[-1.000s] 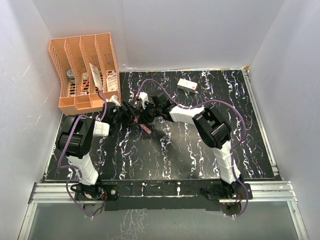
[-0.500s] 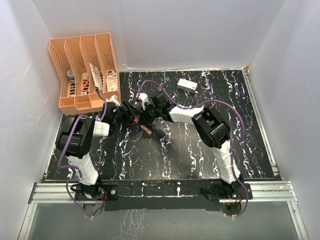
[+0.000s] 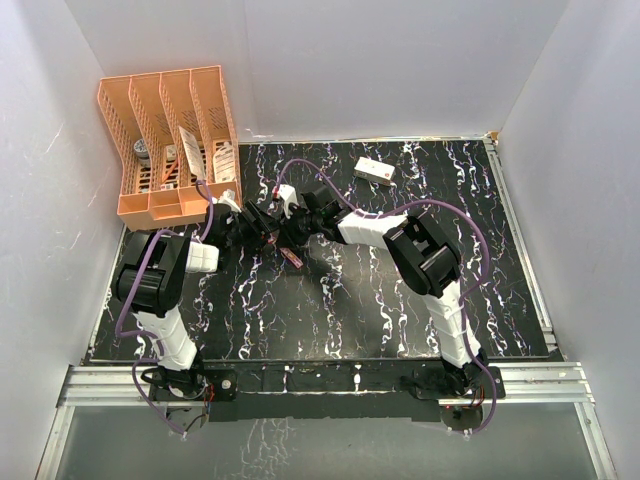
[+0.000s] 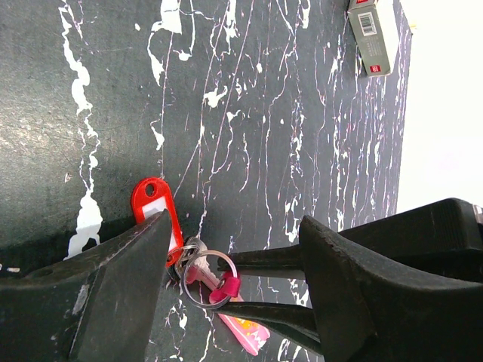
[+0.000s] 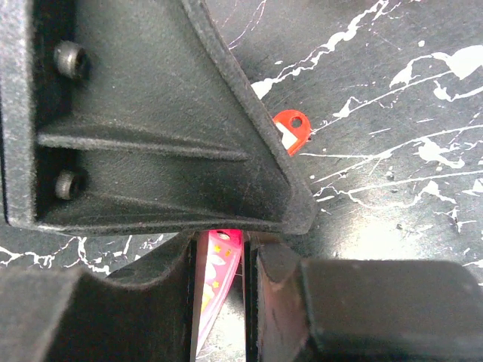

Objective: Put the keys on the keyring

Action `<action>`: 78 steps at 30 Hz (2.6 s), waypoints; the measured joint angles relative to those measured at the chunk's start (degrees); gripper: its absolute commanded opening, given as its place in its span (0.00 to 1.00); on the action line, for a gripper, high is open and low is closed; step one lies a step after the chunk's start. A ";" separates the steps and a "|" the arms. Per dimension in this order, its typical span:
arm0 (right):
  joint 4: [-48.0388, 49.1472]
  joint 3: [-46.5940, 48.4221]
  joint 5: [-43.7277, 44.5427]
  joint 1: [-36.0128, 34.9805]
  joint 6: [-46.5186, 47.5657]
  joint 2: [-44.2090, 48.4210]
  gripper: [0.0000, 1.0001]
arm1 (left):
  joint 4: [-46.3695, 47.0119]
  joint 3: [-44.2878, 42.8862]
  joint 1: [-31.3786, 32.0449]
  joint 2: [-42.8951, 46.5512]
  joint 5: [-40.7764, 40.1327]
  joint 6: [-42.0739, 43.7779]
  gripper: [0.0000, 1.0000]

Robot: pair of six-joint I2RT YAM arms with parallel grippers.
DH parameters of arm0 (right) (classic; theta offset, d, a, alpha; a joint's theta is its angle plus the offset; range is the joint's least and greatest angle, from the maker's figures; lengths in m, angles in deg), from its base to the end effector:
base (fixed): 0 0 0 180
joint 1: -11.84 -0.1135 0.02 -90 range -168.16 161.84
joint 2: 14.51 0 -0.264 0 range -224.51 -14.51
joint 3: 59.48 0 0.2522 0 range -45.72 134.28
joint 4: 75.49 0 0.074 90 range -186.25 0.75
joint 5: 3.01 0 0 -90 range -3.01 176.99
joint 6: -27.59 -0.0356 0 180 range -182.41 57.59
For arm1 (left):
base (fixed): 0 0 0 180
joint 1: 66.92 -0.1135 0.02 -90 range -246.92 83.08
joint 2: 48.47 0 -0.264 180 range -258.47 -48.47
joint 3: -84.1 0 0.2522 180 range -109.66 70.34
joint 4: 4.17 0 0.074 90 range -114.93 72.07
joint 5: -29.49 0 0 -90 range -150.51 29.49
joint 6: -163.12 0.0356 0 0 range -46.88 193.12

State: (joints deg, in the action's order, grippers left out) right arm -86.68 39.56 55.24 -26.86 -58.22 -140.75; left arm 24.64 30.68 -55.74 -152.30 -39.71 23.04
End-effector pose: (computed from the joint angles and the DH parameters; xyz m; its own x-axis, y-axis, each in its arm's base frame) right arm 0.3645 0.3161 0.1464 -0.4210 -0.4169 -0.8056 -0.8867 0.3763 0.2686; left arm 0.3346 -0.0790 0.1360 -0.6192 -0.6084 -0.4964 0.0472 0.6022 -0.7970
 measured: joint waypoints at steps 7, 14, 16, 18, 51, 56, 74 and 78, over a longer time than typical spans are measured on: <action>0.11 0.48 1.05 0.00 -0.02 0.00 0.07 | -0.02 0.00 0.00 0.00 0.02 0.00 0.68; -0.20 1.05 3.21 -0.09 -0.02 -0.02 0.06 | -0.13 0.00 -0.17 0.00 0.02 0.02 0.68; -0.31 1.25 3.93 -0.09 -0.02 -0.02 0.06 | -0.13 0.00 -0.28 0.00 0.02 0.02 0.68; -0.33 1.27 4.87 -0.09 -0.07 -0.02 0.06 | -0.15 0.00 -0.37 0.02 0.04 0.02 0.68; -2.49 -0.85 3.26 -0.66 3.15 3.30 0.06 | -0.15 0.00 -0.59 0.02 0.70 -0.02 0.68; -2.54 -0.85 3.28 -1.09 4.59 3.89 0.06 | -0.15 0.00 -0.59 0.02 0.72 -0.04 0.68; -4.13 -1.51 3.89 -2.21 9.57 3.93 0.06 | -0.20 -0.04 -0.63 0.02 0.87 -0.02 0.68; -4.15 -1.51 4.33 -2.51 10.71 3.93 0.06 | -0.20 -0.07 -0.63 0.02 0.87 -0.02 0.68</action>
State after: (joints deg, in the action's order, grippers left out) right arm -90.84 38.05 59.57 -29.37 -47.51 -136.81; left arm 24.44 30.61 -56.37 -152.28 -38.84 23.01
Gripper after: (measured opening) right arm 0.204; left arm 0.680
